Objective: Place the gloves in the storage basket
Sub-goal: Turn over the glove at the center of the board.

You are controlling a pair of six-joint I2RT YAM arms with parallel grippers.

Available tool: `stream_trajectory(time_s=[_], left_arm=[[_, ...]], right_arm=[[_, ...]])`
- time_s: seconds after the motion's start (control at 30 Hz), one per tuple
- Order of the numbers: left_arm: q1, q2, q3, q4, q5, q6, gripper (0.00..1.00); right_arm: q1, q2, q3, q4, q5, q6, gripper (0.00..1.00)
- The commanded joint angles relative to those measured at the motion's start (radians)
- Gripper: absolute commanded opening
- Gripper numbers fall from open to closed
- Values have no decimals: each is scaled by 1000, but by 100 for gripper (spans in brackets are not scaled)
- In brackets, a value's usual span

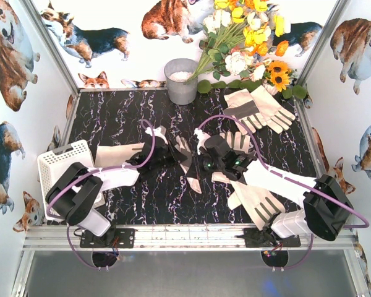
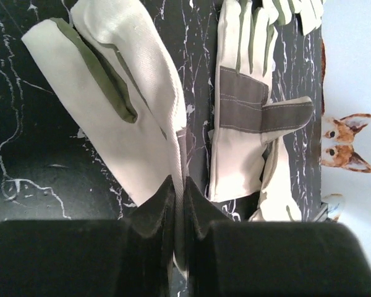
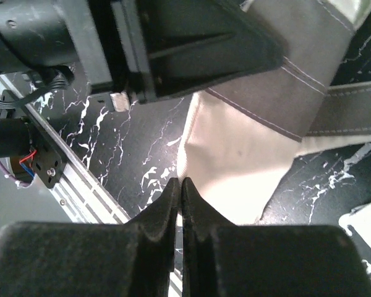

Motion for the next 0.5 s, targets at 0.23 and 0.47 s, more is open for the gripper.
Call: stream_trajectory(time_s=[0.23, 0.47], left_arm=[[-4, -158, -153, -73, -95, 33, 0], [-4, -247, -216, -125, -141, 31, 0]], right_arm=[[-19, -52, 12, -88, 267, 114, 38], [-142, 45, -32, 31, 105, 269, 51]])
